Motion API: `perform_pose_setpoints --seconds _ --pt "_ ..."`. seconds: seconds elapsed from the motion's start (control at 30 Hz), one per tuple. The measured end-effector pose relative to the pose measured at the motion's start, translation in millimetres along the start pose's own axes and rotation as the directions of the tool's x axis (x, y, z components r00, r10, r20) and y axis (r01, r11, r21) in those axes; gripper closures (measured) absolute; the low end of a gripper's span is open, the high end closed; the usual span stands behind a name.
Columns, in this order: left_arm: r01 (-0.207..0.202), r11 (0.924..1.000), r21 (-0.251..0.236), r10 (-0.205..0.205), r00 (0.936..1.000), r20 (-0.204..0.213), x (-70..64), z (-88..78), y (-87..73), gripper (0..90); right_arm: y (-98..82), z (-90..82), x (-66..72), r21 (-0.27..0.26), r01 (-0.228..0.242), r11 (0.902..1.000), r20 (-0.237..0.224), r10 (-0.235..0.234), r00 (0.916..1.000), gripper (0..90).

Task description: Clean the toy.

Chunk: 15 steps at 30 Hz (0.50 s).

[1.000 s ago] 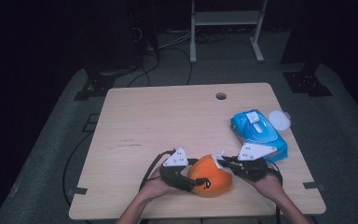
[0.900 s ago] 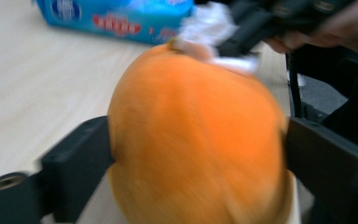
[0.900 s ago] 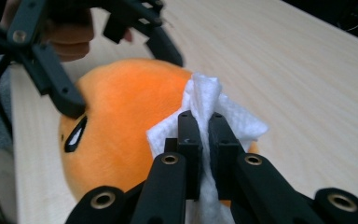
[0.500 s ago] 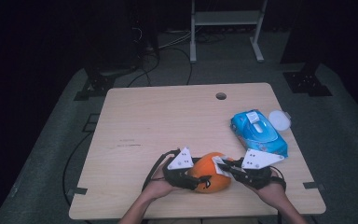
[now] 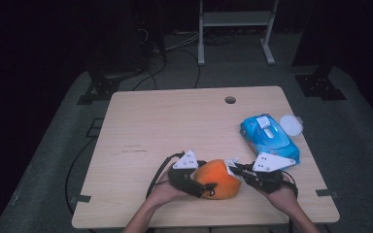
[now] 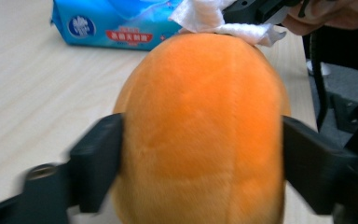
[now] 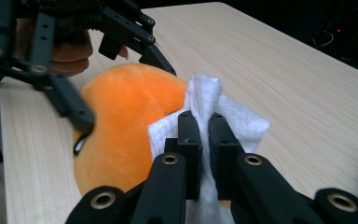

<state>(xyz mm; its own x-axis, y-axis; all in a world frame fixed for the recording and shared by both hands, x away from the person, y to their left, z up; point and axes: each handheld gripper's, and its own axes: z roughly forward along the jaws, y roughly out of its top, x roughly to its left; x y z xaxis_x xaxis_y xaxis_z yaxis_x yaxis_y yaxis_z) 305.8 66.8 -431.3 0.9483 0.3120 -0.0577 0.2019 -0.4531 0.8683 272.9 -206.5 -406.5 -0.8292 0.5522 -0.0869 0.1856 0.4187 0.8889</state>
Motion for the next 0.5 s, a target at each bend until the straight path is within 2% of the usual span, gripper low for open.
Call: perform_pose_setpoints --seconds 0.1,0.23,0.3,0.4,0.5 --pt "-0.028 0.9996 0.008 0.028 0.9996 -0.004 1.0 -2.3 -1.6 29.6 -4.0 -5.3 -2.9 0.003 -0.009 1.0000 -0.007 0.009 0.9999 84.9" --pt "-0.037 0.9993 -0.002 0.037 0.9993 0.004 3.3 -2.7 -3.3 30.7 -17.2 -14.3 -9.2 0.018 -0.039 0.9991 -0.006 0.039 0.9992 84.9" --pt "-0.064 0.9979 -0.008 0.064 0.9979 0.002 1.1 -2.0 -2.5 31.6 -18.7 -16.5 -10.2 0.021 -0.048 0.9986 -0.011 0.048 0.9988 84.9" --pt "-0.097 0.9952 -0.008 0.097 0.9953 0.002 -0.9 -3.0 -2.9 34.1 -16.2 -16.0 -11.4 0.028 -0.030 0.9992 -0.009 0.031 0.9995 84.9" --pt "-0.100 0.9950 -0.004 0.100 0.9950 0.003 -0.9 -4.1 -3.6 34.2 -16.8 -15.8 -16.1 0.029 -0.047 0.9985 -0.012 0.048 0.9988 84.9"
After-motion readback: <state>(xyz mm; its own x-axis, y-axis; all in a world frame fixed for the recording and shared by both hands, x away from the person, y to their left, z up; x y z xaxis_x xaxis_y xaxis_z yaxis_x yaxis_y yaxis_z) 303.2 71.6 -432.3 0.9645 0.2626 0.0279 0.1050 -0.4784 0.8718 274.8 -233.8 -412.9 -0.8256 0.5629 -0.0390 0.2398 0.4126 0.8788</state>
